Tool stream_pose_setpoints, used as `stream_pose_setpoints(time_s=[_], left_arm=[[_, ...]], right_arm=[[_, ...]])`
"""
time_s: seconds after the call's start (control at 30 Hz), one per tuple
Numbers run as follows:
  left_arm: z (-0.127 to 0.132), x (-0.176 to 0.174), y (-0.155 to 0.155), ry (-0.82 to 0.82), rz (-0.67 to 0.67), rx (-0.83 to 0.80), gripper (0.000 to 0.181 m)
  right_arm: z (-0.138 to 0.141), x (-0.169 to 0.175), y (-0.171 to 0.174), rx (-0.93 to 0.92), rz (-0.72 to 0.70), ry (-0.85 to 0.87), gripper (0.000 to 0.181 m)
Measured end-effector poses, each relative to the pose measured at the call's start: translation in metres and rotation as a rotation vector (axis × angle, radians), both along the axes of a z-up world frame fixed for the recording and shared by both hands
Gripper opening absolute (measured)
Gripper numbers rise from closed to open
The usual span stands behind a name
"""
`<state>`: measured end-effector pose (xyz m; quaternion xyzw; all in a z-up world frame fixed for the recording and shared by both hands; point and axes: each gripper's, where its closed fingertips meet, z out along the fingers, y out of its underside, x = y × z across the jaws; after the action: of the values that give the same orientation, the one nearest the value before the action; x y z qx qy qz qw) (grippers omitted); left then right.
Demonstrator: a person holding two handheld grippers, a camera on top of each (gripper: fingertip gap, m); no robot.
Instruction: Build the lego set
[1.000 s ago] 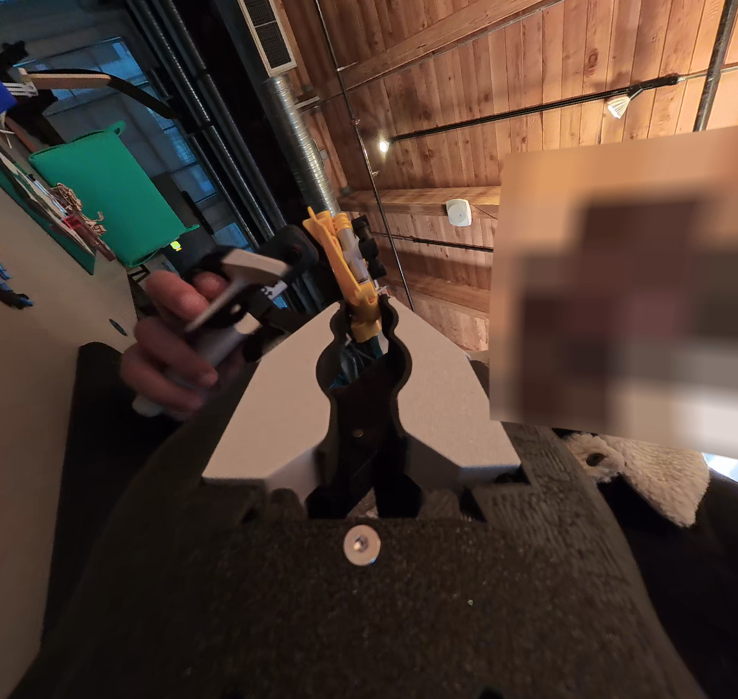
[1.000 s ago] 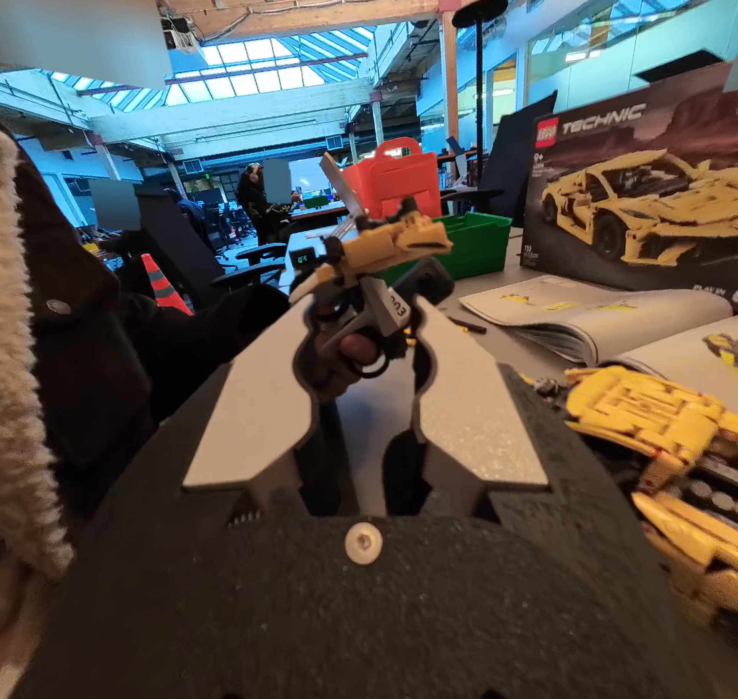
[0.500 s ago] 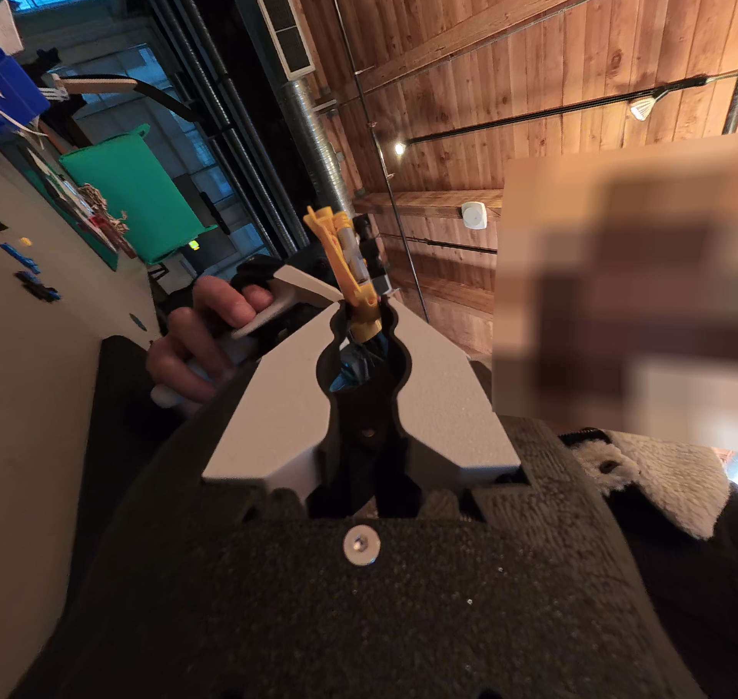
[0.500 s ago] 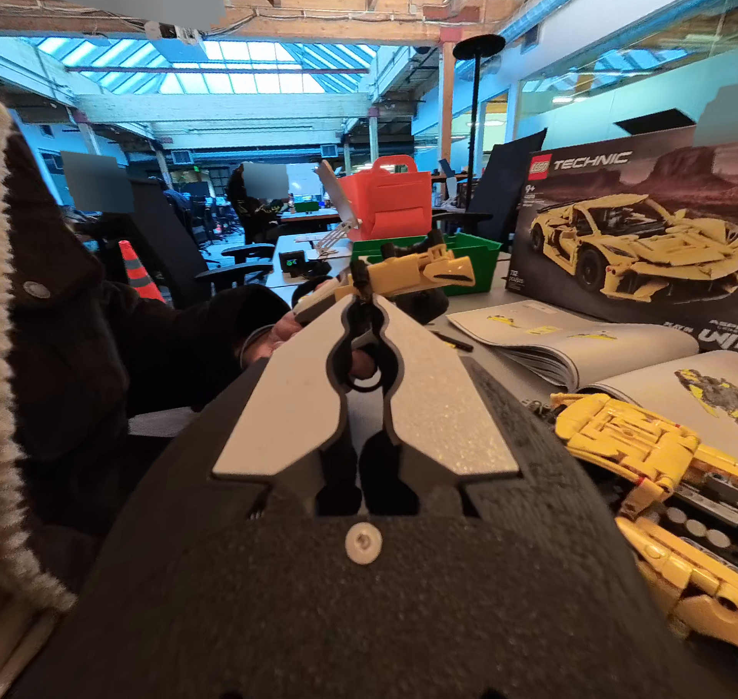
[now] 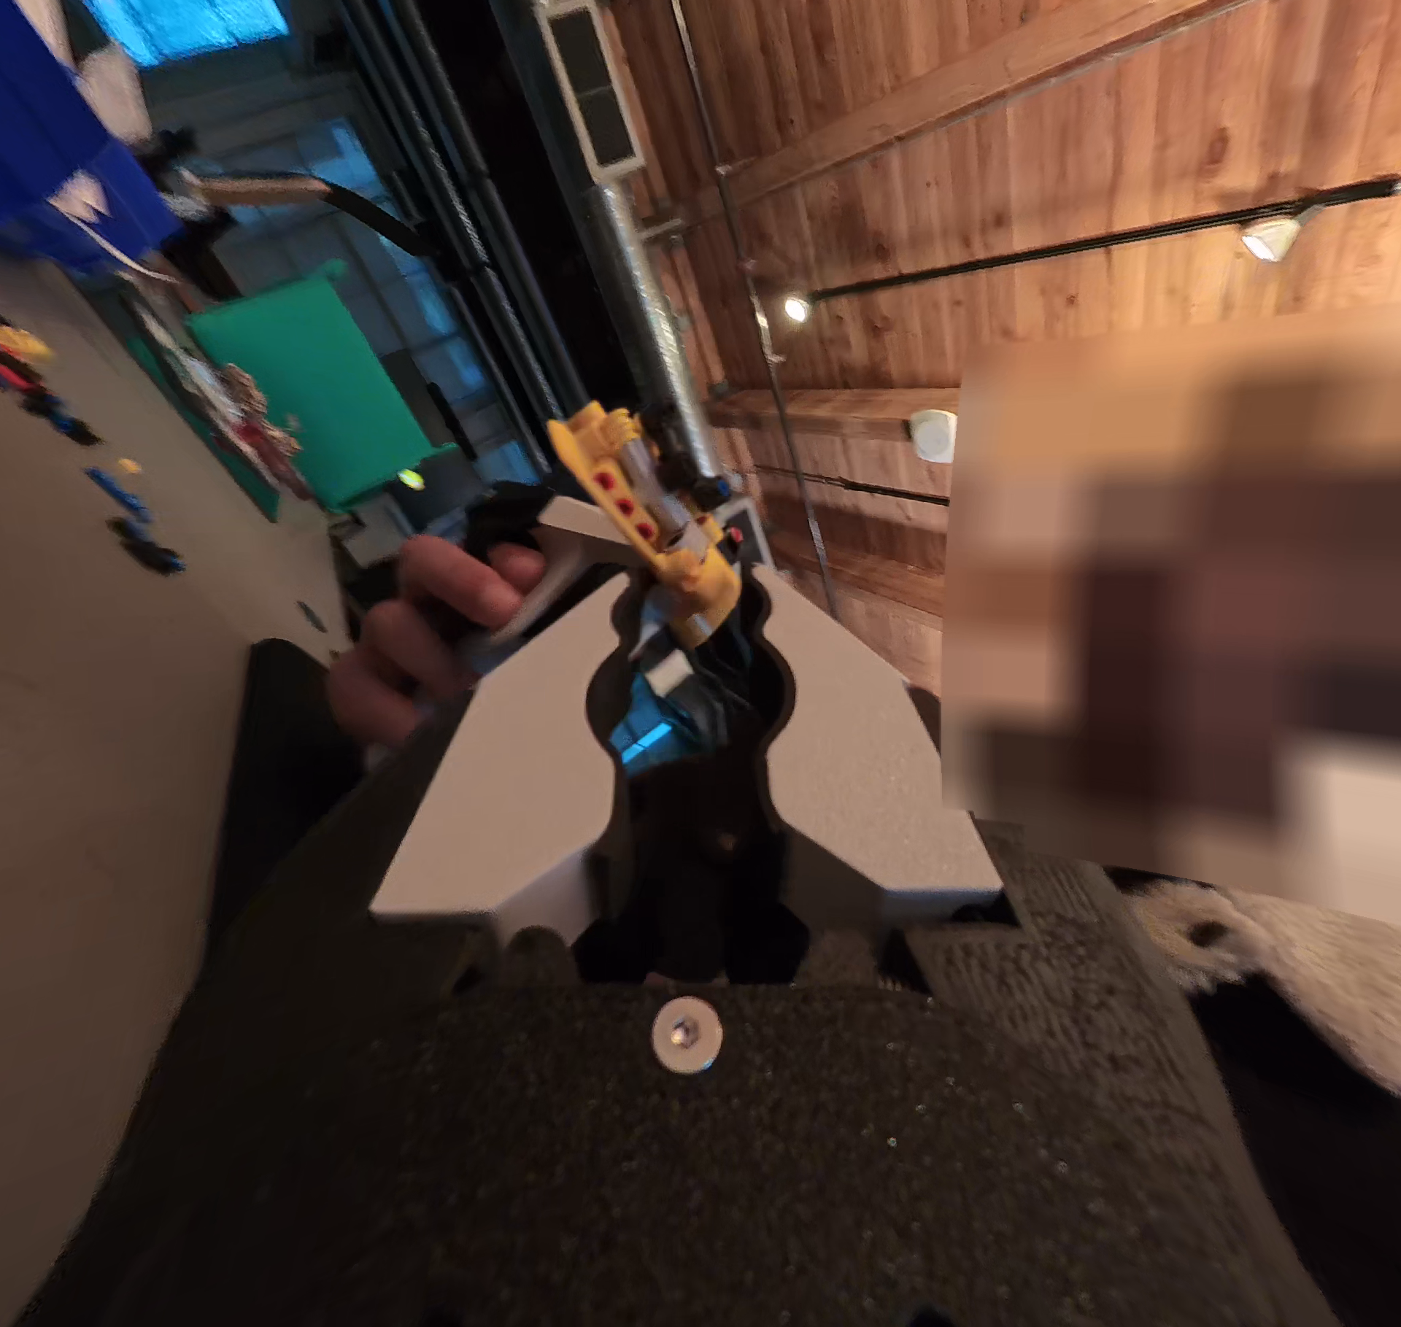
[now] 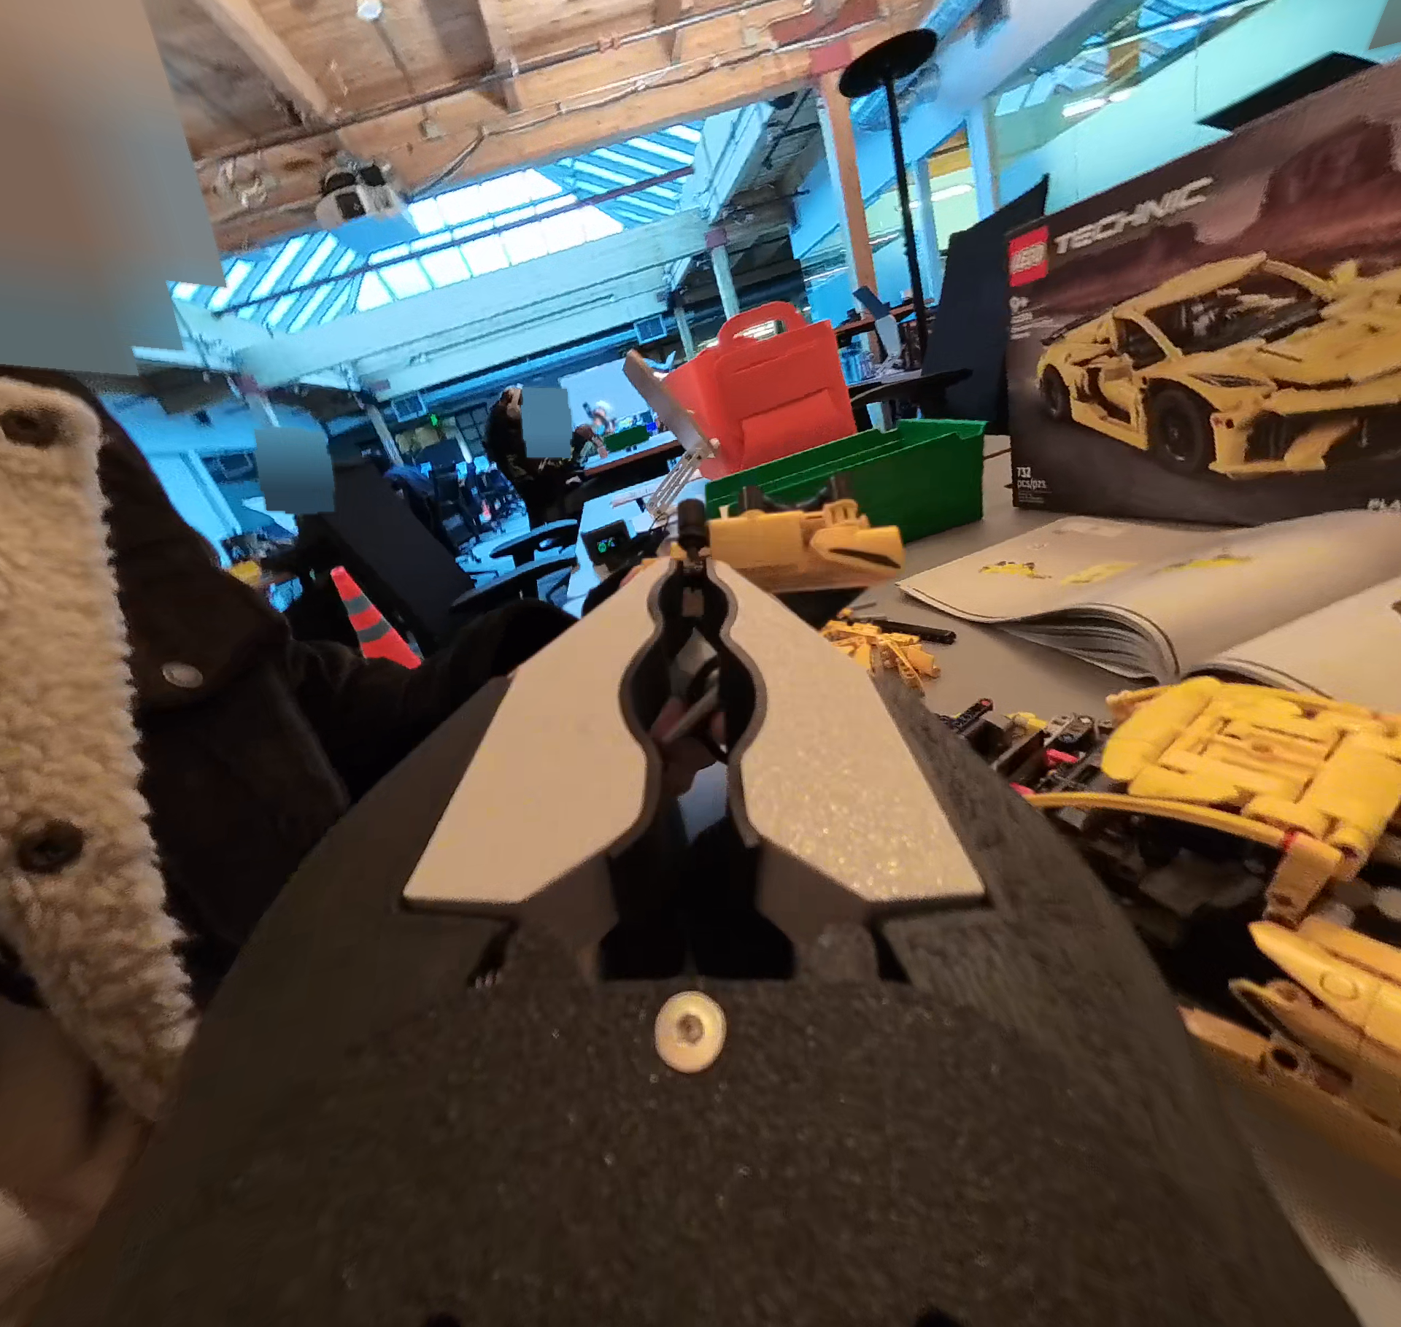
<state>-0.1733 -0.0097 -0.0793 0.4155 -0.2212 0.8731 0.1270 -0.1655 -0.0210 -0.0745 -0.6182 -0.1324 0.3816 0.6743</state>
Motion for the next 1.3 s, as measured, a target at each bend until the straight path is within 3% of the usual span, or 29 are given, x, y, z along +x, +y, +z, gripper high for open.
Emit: stream_pose_setpoints(time_s=[0.03, 0.13, 0.2, 0.33, 0.4, 0.47, 0.57, 0.73, 0.97, 1.0, 1.07, 1.13, 1.2, 1.3], left_arm=[[-0.005, 0.004, 0.005, 0.03, 0.047, 0.029, 0.032], [-0.016, 0.009, 0.02, 0.09, 0.194, 0.176, 0.033], [-0.021, 0.013, 0.021, 0.118, 0.307, 0.394, 0.033], [-0.04, 0.023, 0.017, 0.161, 0.613, 1.168, 0.034], [-0.053, 0.028, 0.014, 0.176, 0.696, 1.473, 0.033], [-0.065, 0.033, 0.004, 0.169, 0.694, 1.636, 0.034], [-0.062, 0.035, 0.008, 0.163, 0.794, 1.783, 0.036], [-0.05, 0.032, 0.021, 0.177, 0.929, 1.825, 0.022], [-0.054, 0.033, 0.011, 0.141, 0.891, 1.847, 0.029], [-0.055, 0.033, 0.013, 0.153, 0.907, 1.865, 0.017], [-0.055, 0.032, 0.016, 0.165, 0.905, 1.851, 0.015], [-0.051, 0.031, 0.014, 0.167, 0.859, 1.709, 0.015], [-0.044, 0.029, 0.014, 0.175, 0.775, 1.461, 0.015], [-0.02, 0.018, 0.015, 0.102, 0.661, 1.04, 0.015]], right_arm=[[0.002, 0.006, 0.001, -0.019, -0.011, 0.028, 0.003], [0.0, 0.025, 0.006, -0.129, -0.069, 0.056, 0.003], [-0.006, 0.038, 0.012, -0.223, -0.126, 0.069, 0.003], [-0.019, 0.046, 0.015, -0.406, -0.126, 0.167, 0.003], [-0.024, 0.04, 0.014, -0.464, -0.097, 0.187, 0.004], [-0.027, 0.034, 0.015, -0.496, -0.082, 0.185, 0.003], [-0.033, 0.029, 0.016, -0.53, -0.096, 0.168, 0.004], [-0.034, 0.027, 0.017, -0.547, -0.117, 0.151, 0.003], [-0.044, 0.022, 0.017, -0.589, -0.106, 0.112, 0.003], [-0.044, 0.019, 0.017, -0.589, -0.096, 0.105, 0.003], [-0.042, 0.018, 0.017, -0.564, -0.096, 0.073, 0.004], [-0.031, 0.015, 0.015, -0.46, -0.058, 0.027, 0.012], [-0.013, 0.022, 0.01, -0.304, -0.049, -0.014, 0.026], [-0.001, 0.052, 0.006, -0.139, -0.175, -0.109, 0.029]])
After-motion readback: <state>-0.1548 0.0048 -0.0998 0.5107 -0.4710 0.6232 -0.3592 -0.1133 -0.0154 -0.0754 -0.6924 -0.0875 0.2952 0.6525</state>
